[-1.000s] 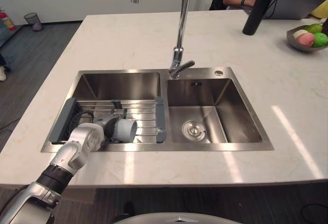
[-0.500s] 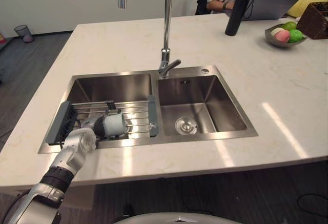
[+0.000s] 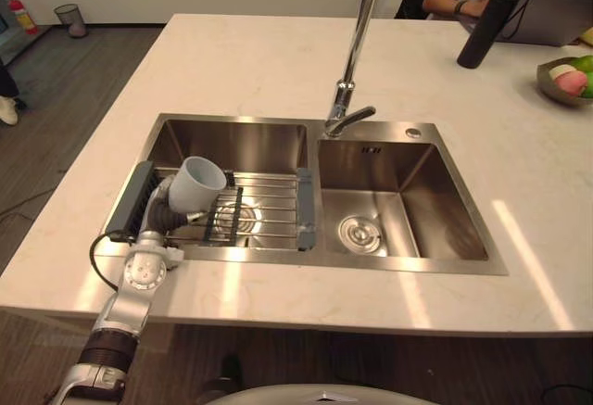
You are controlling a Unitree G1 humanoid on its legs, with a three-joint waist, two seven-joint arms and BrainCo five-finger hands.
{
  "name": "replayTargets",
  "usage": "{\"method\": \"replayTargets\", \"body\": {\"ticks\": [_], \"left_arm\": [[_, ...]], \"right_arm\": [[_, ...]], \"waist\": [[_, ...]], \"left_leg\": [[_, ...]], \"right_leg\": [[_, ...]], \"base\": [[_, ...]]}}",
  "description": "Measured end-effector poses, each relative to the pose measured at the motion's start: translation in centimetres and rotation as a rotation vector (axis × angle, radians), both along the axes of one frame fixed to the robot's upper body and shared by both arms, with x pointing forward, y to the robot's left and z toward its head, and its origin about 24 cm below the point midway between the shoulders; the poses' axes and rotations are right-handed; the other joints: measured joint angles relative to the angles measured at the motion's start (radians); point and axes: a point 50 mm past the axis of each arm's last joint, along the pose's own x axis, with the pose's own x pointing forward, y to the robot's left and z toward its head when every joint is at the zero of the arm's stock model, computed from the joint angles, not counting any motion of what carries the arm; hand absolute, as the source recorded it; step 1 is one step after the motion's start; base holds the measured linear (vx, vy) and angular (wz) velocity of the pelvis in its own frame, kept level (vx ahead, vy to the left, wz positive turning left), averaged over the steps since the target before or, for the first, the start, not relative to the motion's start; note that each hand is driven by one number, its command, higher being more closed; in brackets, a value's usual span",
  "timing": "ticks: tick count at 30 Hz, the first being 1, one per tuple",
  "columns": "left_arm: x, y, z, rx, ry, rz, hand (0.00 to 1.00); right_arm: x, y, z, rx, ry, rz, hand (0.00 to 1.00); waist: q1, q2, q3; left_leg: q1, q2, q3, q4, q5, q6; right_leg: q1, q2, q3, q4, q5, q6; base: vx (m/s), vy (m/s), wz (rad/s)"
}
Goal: Walk over to the sink, pick up the cup, carry it to the dishwasher, place the cup inside the dishwasher, then close the dishwasher door
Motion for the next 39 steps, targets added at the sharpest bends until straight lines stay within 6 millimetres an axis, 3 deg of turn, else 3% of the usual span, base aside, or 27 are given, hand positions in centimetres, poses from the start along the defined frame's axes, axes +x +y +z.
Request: {"method": "replayTargets", "body": {"ticks": [4, 9, 11, 14, 20, 21, 27, 30, 32, 36, 39], "left_arm": [[-0.9, -0.7, 1.2, -0.214, -0.109, 0.025, 1.00], [-2.4, -0.1, 6.9, -0.433, -0.468, 0.049, 1.00], [-3.4, -0.1, 8.5, -0.465, -0.584, 0.071, 1.00], [-4.4, -0.2, 10.1, -0.490, -0.694, 0.083, 1.00], [-5.4, -0.4, 10.8, -0.510, -0.741, 0.090, 1.00], [-7.0, -0.5, 11.8, -0.517, -0.827, 0.099, 1.00], [-6.8, -1.1, 11.8, -0.543, -0.828, 0.071, 1.00], [-6.1, -3.0, 11.8, -0.621, -0.801, -0.045, 1.00], [-5.7, -3.8, 11.5, -0.685, -0.776, -0.103, 1.00], [-5.1, -4.9, 10.2, -0.818, -0.719, -0.164, 1.00], [-4.9, -5.2, 9.8, -0.846, -0.682, -0.196, 1.00]], "right_arm": [[-0.6, 0.4, -0.1, 0.000, -0.001, -0.021, 0.00], [-1.5, 0.6, -0.1, 0.003, 0.005, -0.078, 0.00], [-2.1, 0.4, 0.0, -0.003, 0.006, -0.101, 0.00], [-3.2, 0.3, 0.0, -0.005, 0.026, -0.106, 0.00], [-3.9, 0.3, 0.1, -0.007, 0.042, -0.109, 0.00], [-4.5, 0.1, 0.1, 0.005, 0.069, -0.032, 0.00], [-4.7, 0.1, 0.2, 0.007, 0.068, -0.044, 0.00], [-5.4, 0.6, 0.2, 0.044, 0.055, -0.173, 0.00], [-6.1, 1.2, 0.2, 0.071, 0.047, -0.284, 0.00], [-7.2, 2.1, 0.2, 0.105, 0.032, -0.459, 0.00], [-6.9, 2.5, 0.1, 0.112, -0.002, -0.559, 0.00]], "waist": [[0.000, -0.002, 0.001], [0.006, 0.001, -0.007], [0.019, 0.012, -0.030], [0.033, 0.009, -0.055], [0.040, 0.008, -0.088], [0.058, -0.003, -0.127], [0.047, 0.000, -0.126], [0.003, -0.005, -0.124], [-0.008, -0.008, -0.125], [-0.006, -0.009, -0.128], [0.004, -0.017, -0.134]], "left_leg": [[0.000, 0.014, 0.001, 0.000, -0.002, 0.003], [-0.011, 0.031, 0.009, 0.000, -0.001, 0.001], [-0.029, 0.048, 0.024, 0.000, -0.001, 0.000], [-0.038, 0.054, 0.033, 0.001, 0.001, -0.001], [-0.037, 0.054, 0.040, 0.001, 0.001, -0.001], [-0.054, 0.041, 0.113, 0.001, 0.052, 0.029], [-0.040, 0.049, 0.140, 0.001, 0.046, 0.028], [-0.042, 0.045, 0.136, 0.001, 0.045, 0.028], [-0.042, 0.042, 0.134, 0.001, 0.045, 0.027], [-0.047, 0.025, 0.103, 0.001, 0.046, 0.026], [-0.061, 0.007, 0.066, 0.001, 0.051, 0.028]], "right_leg": [[-0.002, 0.007, 0.002, 0.000, 0.016, -0.017], [-0.010, 0.021, 0.014, -0.008, 0.034, -0.031], [-0.032, 0.036, 0.028, -0.018, 0.056, -0.048], [-0.033, 0.041, 0.030, -0.039, 0.071, -0.049], [-0.033, 0.039, 0.032, -0.039, 0.080, -0.050], [-0.036, 0.020, -0.001, -0.071, 0.093, -0.007], [-0.050, 0.021, 0.037, -0.071, 0.087, -0.018], [-0.052, 0.019, 0.026, -0.064, 0.080, -0.017], [-0.055, 0.018, 0.024, -0.054, 0.072, -0.016], [-0.053, 0.007, -0.010, -0.021, 0.040, -0.010], [-0.066, -0.009, -0.044, 0.041, 0.006, -0.001]], "base": [[-0.06, -0.019, -0.06], [-0.05, -0.017, -0.06], [-0.03, -0.015, -0.20], [-0.01, -0.009, -0.09], [0.00, 0.000, 0.00], [0.00, 0.000, 0.00], [0.00, -0.003, -0.16], [-0.01, -0.007, -0.03], [0.01, -0.004, 0.02], [0.03, -0.012, 0.26], [0.05, -0.018, 0.45]]}}
